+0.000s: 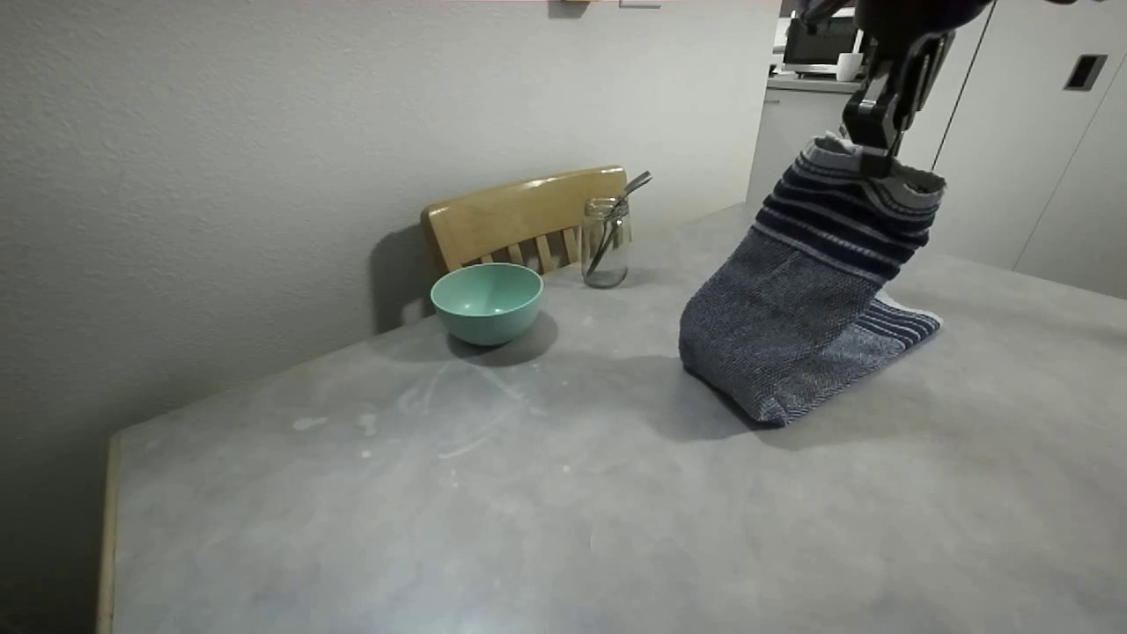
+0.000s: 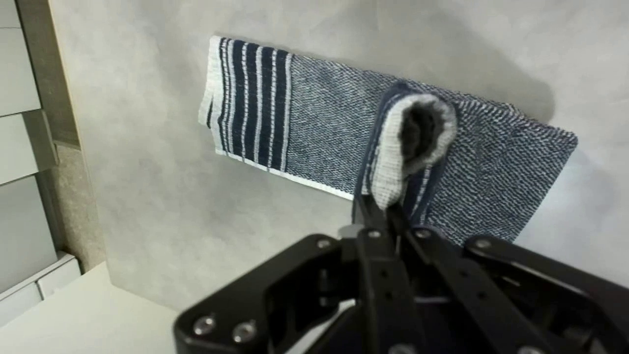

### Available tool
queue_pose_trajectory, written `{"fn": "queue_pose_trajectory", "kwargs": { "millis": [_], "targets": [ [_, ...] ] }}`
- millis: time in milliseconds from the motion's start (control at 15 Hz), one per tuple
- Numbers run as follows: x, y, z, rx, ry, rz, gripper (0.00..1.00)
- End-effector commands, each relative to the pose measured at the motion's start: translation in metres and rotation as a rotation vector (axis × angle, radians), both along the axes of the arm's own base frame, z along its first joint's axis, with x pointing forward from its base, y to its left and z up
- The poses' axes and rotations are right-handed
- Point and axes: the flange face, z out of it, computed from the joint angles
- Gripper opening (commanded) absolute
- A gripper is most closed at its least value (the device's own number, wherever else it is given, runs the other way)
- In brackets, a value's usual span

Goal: Unfold the towel once

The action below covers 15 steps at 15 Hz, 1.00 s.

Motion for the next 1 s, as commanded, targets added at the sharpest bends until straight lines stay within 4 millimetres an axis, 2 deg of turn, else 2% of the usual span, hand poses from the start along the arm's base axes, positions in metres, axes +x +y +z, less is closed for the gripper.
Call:
{"fn": "queue_pose_trajectory", "kwargs": {
  "millis": [0,467,933],
  "targets": [
    [-0.024,-0.041,0.008,-0.052,-0.012,0.015,0.01],
    [-0.062,-0.126,0.013,-0.031,0.008,0.067,0.01],
    [-0.082,-0.181,0.005,0.015,-0.013,0.048,0.01]
  ]
}}
